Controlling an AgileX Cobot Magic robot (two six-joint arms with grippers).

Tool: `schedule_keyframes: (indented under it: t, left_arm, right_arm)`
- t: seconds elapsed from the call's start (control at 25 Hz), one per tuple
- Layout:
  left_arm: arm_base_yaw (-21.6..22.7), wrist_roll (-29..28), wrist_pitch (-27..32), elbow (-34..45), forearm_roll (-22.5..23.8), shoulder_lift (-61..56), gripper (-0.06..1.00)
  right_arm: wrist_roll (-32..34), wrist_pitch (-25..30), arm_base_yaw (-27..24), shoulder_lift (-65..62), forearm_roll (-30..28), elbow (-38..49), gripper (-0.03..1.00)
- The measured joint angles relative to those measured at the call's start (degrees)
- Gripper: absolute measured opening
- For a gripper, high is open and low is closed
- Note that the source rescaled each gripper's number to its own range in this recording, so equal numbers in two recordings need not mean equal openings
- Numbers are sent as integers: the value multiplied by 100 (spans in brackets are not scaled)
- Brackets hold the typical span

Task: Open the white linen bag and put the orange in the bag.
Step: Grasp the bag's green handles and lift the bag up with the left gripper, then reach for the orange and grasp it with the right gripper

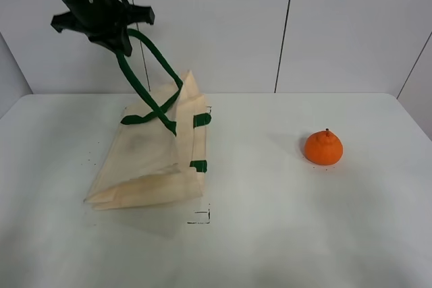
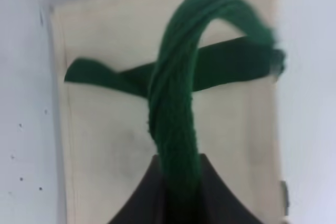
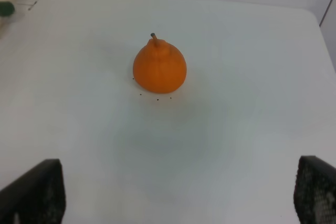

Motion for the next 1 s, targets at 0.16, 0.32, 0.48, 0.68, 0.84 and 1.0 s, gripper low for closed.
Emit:
schedule_keyframes:
  t: [0.16,0.32,0.48,0.68,0.84,1.0]
  left_arm:
    - [-7,105,571,-407,6,-175,1]
    - [-7,204,602,-556,1,-209,1]
    - [-7,210,602,-565,-131,-236,0]
    - [-7,216,602,-565,-170,-460,0]
    - [-7,222,602,-565,-170,-603,0]
    - [-7,222,602,-565,-176,-618,0]
  right_arm:
    - [6,0,0,0,31,0,100]
    - [47,-7,0,92,0,0,100]
    - [54,-83,0,1144,0,-78,100]
    - [54,-799,0,3388,0,-662,100]
    - [-25,-1094,0,5573,0,-1441,100]
    - [-258,-1135,0,7642,148,-2542,100]
